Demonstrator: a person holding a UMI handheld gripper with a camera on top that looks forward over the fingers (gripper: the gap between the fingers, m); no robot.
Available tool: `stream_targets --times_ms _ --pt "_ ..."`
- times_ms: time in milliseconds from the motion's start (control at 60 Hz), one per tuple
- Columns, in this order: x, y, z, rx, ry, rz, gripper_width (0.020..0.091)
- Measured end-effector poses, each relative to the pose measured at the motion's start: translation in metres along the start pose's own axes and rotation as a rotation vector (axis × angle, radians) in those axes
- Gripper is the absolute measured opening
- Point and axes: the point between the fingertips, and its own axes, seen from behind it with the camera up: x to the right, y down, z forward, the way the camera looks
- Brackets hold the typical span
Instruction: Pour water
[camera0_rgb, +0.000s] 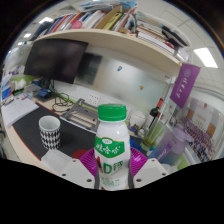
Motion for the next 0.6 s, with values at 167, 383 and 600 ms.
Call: stream_targets --times_ms 167,383,600 --pt "-0.019 -0.056 0.049 -0.051 0.013 -0.462 0.0384" --pt "-0.027 -0.095 0.092 -0.071 0.053 -1.022 0.0387" --pt "-0.01 -0.085 0.132 -0.123 0.071 -1.42 0.0394"
